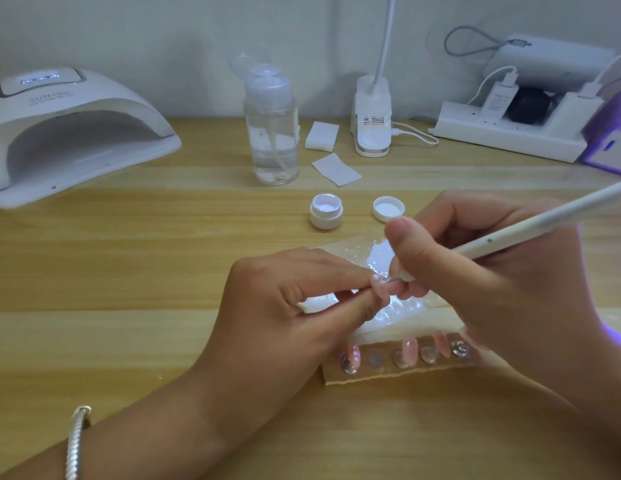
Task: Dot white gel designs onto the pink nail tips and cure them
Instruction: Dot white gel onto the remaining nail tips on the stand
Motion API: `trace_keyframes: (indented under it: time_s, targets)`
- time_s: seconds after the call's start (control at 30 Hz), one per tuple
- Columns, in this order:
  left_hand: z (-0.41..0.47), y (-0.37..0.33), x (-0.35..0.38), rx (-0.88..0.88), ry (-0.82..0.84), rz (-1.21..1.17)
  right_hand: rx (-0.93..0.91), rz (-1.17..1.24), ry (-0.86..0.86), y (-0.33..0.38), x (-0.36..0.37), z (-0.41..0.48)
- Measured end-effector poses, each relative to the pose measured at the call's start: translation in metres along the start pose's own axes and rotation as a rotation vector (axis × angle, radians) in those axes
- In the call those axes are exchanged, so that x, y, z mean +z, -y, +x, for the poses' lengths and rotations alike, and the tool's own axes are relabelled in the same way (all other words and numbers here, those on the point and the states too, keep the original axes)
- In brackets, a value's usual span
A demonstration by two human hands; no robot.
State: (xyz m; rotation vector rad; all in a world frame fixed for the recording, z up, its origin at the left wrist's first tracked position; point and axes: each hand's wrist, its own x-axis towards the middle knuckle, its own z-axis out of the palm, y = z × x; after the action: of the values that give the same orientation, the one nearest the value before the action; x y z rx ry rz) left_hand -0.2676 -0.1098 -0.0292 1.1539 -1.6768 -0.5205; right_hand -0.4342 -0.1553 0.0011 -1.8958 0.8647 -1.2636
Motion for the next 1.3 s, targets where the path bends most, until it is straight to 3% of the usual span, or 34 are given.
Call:
trace_keyframes:
  time_s: [1.1, 1.3]
  targets:
    - [0.000, 0.001, 0.000, -0.007, 0.005, -0.004, -0.004, 0.023, 0.033, -0.006, -0.001, 0.000]
    - [0.000, 0.002, 0.001, -0.035, -0.007, -0.030, 0.011, 0.276, -0.017, -0.011, -0.006, 0.009]
